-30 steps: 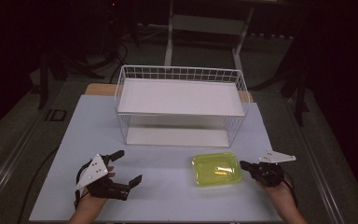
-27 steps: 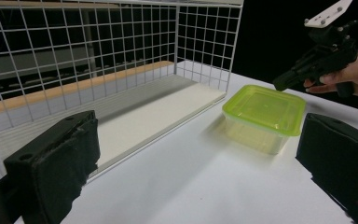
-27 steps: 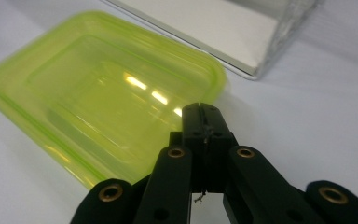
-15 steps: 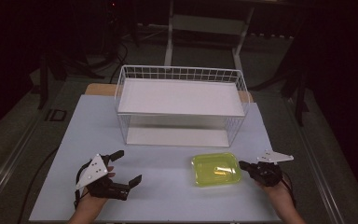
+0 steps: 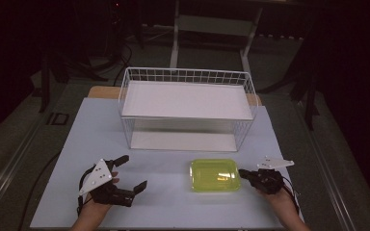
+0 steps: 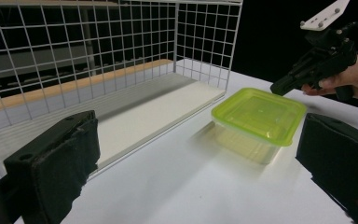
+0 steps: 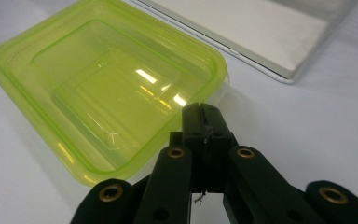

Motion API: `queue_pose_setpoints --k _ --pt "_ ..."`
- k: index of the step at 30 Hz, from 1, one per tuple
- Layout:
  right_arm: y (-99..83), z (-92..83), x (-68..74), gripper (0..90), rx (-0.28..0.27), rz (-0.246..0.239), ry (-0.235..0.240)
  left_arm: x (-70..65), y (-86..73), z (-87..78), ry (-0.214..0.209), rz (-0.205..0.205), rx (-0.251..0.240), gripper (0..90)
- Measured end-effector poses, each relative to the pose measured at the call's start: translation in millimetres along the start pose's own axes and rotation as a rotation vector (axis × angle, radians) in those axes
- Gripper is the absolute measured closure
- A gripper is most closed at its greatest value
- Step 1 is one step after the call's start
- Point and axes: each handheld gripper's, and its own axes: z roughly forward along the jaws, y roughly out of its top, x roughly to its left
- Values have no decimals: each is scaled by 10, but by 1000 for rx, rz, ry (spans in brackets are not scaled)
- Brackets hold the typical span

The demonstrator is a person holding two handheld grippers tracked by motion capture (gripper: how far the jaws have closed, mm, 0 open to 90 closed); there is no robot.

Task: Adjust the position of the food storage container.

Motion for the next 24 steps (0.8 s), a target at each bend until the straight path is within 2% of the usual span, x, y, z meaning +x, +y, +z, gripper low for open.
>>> queue_pose_setpoints --k 9,24 --pt "104 131 131 900 12 -21 44 -10 -8 13 -3 5 15 0" --pt "314 388 355 900 24 -75 93 -20 -15 18 -8 9 28 0"
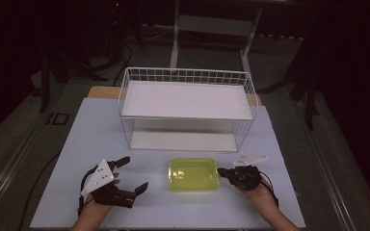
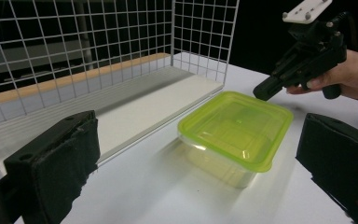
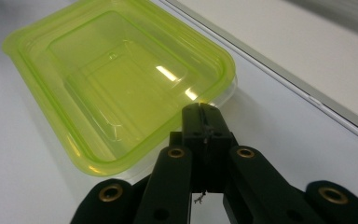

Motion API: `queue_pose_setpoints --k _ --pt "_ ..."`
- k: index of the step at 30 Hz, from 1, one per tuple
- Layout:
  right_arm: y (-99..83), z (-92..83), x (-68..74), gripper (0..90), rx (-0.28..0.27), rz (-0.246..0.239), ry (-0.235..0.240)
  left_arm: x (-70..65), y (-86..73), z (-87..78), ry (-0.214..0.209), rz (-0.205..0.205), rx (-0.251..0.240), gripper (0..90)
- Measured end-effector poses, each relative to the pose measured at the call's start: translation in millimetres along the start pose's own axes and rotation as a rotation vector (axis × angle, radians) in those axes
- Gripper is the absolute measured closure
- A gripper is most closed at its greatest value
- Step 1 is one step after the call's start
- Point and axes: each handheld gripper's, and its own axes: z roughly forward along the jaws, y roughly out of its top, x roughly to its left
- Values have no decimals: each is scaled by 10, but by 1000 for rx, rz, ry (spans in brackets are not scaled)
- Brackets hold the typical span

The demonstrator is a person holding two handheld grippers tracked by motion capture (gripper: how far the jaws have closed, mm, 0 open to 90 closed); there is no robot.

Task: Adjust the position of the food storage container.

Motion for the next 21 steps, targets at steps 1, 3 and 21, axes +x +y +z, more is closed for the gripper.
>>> queue_pose_setpoints --k 1,3,21 --pt "18 24 9 900 -2 -3 7 -1 -1 1 0 0 1 0" --pt "44 54 32 900 -3 -1 17 0 -3 2 -2 0 3 0" --pt "185 243 204 900 -5 -35 54 -7 -14 26 -11 -1 15 0"
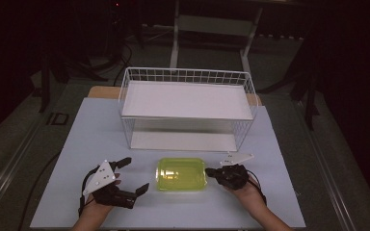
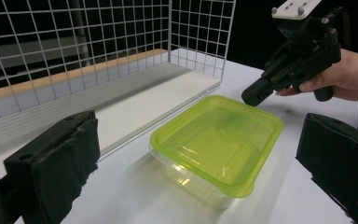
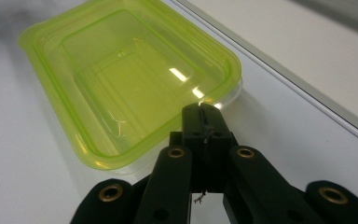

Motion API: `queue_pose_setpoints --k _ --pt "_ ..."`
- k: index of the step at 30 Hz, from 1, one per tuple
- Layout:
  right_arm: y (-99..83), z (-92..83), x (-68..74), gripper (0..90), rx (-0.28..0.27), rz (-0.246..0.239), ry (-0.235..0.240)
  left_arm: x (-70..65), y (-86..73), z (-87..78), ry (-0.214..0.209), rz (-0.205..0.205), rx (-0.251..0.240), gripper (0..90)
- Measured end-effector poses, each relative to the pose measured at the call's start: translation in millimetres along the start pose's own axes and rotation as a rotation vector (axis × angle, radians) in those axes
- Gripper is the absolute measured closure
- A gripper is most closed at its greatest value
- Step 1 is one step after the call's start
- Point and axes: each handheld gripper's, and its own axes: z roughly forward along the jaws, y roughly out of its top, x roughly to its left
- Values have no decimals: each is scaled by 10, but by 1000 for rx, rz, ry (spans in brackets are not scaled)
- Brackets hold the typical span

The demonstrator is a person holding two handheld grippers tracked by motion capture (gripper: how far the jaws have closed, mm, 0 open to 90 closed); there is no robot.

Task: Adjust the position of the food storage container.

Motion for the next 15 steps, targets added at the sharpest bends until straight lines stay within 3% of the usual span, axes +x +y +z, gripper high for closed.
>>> queue_pose_setpoints --k 9,15 --pt "22 -29 2 900 -4 -3 -24 -4 -3 0 -9 -9 -5 0" --pt "22 -184 10 866 -46 -2 -59 7 -11 46 1 -15 24 0"
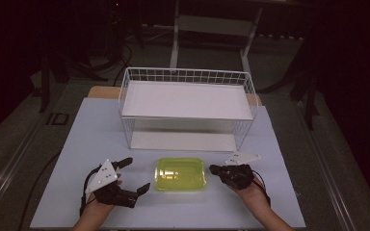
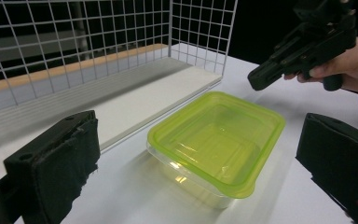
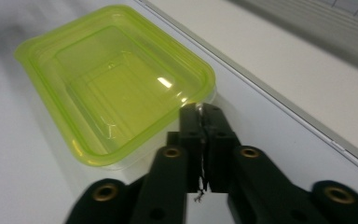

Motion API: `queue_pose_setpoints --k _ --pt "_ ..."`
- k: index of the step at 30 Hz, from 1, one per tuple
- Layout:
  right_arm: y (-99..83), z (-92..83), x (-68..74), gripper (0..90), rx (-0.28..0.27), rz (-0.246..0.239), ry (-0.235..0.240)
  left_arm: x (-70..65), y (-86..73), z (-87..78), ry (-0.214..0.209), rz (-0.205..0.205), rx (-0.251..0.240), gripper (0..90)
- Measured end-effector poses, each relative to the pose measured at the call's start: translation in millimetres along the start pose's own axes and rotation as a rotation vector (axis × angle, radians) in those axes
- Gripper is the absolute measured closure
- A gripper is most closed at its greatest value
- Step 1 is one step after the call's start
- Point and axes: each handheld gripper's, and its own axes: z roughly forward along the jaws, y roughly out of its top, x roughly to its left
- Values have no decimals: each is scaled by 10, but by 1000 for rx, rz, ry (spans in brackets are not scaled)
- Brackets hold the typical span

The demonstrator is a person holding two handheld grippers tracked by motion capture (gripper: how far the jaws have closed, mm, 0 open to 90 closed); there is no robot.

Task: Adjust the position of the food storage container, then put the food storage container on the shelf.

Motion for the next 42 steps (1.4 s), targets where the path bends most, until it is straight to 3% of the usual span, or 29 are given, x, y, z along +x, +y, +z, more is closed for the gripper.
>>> queue_pose_setpoints --k 2,5,8,10,13,15,19,20,21,22,23,24,25,26,28,31,33,36,38,42 --pt "-1 -16 15 853 -1 -4 -6 -1 5 11 1 -8 8 0" --pt "7 -62 67 749 -12 -10 -34 1 35 34 2 -21 31 0" --pt "41 -97 119 559 -22 -5 -84 -3 83 72 18 -2 71 0" --pt "73 -101 132 466 -14 11 -68 -2 111 96 21 -13 90 0" --pt "100 -82 137 395 -10 65 -45 12 134 148 2 -89 168 0" --pt "109 -57 131 375 -5 88 -53 44 127 189 -21 -172 209 0" --pt "134 -17 110 296 -29 132 -77 75 132 302 0 -267 274 0" --pt "139 -13 119 328 -35 133 -101 91 134 330 -18 -294 289 0" --pt "141 -6 118 398 -22 144 -92 99 138 362 -21 -328 307 0" --pt "152 21 96 358 2 170 -46 108 141 394 -30 -353 318 0" --pt "152 49 80 374 12 207 -29 109 144 414 -33 -370 325 0" --pt "152 49 80 374 12 207 -29 109 144 414 -33 -370 325 0" --pt "148 66 77 385 16 222 -23 118 153 478 -41 -435 336 0" --pt "135 123 54 425 37 309 -9 117 154 510 -43 -455 346 0" --pt "124 182 28 441 62 365 34 107 148 573 -21 -469 385 6" --pt "105 243 13 465 84 412 61 108 101 643 14 -487 424 143" --pt "93 279 1 483 105 453 94 117 64 683 24 -494 449 169" --pt "80 312 9 532 133 471 105 140 20 712 23 -521 465 338" --pt "72 334 18 595 152 471 112 159 -4 729 -2 -549 476 465" --pt "71 340 22 645 166 482 113 170 -35 744 -23 -575 492 617"
